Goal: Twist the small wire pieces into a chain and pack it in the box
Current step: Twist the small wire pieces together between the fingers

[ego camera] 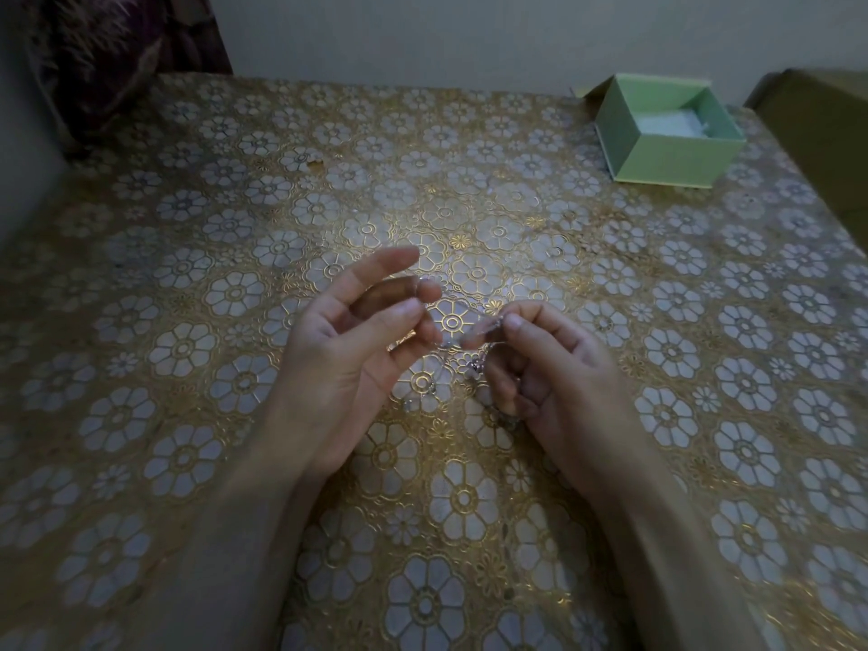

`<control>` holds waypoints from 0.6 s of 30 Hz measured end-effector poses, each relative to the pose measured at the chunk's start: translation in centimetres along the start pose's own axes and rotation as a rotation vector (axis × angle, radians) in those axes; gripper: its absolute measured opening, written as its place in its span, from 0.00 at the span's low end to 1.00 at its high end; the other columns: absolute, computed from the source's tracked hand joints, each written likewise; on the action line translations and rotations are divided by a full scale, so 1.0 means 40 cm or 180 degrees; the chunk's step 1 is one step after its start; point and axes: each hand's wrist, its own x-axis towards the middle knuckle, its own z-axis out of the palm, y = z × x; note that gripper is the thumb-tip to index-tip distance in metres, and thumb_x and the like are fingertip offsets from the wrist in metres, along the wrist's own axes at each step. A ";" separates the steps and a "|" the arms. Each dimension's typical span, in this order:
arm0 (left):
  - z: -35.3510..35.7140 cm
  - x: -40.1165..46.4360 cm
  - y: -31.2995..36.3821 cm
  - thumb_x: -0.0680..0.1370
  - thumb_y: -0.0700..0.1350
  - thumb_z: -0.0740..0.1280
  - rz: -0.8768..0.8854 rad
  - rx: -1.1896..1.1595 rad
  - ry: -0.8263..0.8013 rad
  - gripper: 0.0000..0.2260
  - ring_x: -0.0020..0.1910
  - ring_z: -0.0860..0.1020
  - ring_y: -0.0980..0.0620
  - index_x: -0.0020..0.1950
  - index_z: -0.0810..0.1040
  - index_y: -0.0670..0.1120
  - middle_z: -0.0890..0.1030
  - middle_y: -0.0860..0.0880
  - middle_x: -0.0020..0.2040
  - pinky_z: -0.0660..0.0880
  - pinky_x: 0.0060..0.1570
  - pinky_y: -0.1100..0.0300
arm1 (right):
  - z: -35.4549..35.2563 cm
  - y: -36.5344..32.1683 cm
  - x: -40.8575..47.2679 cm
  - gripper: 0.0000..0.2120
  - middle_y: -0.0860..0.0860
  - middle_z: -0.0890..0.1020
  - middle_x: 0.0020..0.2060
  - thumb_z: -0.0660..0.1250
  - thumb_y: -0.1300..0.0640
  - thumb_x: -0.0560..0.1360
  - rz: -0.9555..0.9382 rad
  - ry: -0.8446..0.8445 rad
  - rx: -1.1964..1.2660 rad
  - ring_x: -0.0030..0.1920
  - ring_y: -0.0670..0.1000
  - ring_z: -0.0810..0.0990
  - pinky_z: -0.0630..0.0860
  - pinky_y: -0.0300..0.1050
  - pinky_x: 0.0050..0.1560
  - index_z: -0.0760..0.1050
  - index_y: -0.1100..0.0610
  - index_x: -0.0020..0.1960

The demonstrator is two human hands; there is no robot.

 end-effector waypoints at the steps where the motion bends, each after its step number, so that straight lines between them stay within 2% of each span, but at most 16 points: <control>1: 0.001 -0.001 -0.002 0.70 0.34 0.63 0.0023 0.0070 0.0001 0.14 0.35 0.78 0.54 0.51 0.80 0.47 0.83 0.48 0.41 0.78 0.41 0.60 | -0.001 0.002 0.000 0.04 0.52 0.82 0.38 0.61 0.57 0.72 0.0007 0.0010 -0.0020 0.25 0.46 0.68 0.55 0.40 0.26 0.71 0.58 0.42; 3: 0.006 -0.003 -0.006 0.70 0.34 0.63 0.0073 0.0312 0.0026 0.14 0.35 0.79 0.54 0.50 0.81 0.48 0.84 0.48 0.43 0.78 0.42 0.59 | -0.001 0.005 0.001 0.05 0.52 0.81 0.37 0.62 0.57 0.72 0.0052 0.0033 -0.0047 0.25 0.46 0.68 0.56 0.40 0.26 0.71 0.59 0.42; 6: 0.014 -0.005 -0.010 0.71 0.35 0.65 0.0099 0.0619 0.0092 0.14 0.37 0.81 0.53 0.53 0.80 0.48 0.84 0.47 0.45 0.78 0.43 0.59 | 0.003 0.011 0.004 0.05 0.51 0.80 0.35 0.63 0.57 0.71 0.0140 0.0052 -0.0069 0.25 0.45 0.68 0.58 0.35 0.23 0.72 0.60 0.43; 10: 0.017 -0.005 -0.008 0.70 0.36 0.67 0.0173 0.0685 0.0305 0.13 0.38 0.80 0.53 0.54 0.79 0.47 0.84 0.47 0.44 0.78 0.43 0.60 | 0.008 0.011 0.005 0.08 0.53 0.77 0.34 0.71 0.61 0.69 0.0206 0.0140 -0.0189 0.25 0.44 0.67 0.62 0.32 0.23 0.72 0.60 0.43; 13: 0.021 -0.005 -0.008 0.70 0.36 0.67 0.0216 0.0618 0.0365 0.14 0.36 0.79 0.53 0.54 0.78 0.47 0.84 0.48 0.43 0.78 0.44 0.60 | 0.009 0.010 0.004 0.07 0.50 0.73 0.32 0.69 0.66 0.70 0.0267 0.0156 -0.0344 0.25 0.42 0.67 0.63 0.31 0.23 0.73 0.60 0.45; 15: 0.021 -0.005 -0.008 0.70 0.36 0.65 0.0204 0.0547 0.0349 0.14 0.36 0.78 0.53 0.54 0.78 0.46 0.84 0.48 0.42 0.78 0.43 0.60 | 0.007 0.013 0.004 0.06 0.48 0.73 0.31 0.67 0.69 0.72 0.0302 0.0152 -0.0446 0.24 0.40 0.68 0.63 0.30 0.23 0.74 0.61 0.46; 18: 0.019 -0.005 -0.008 0.72 0.35 0.66 0.0236 0.0486 0.0273 0.13 0.36 0.78 0.54 0.55 0.77 0.45 0.84 0.48 0.42 0.77 0.41 0.62 | 0.006 0.013 0.003 0.04 0.47 0.74 0.29 0.66 0.68 0.73 0.0299 0.0095 -0.0604 0.24 0.40 0.67 0.63 0.30 0.24 0.76 0.60 0.45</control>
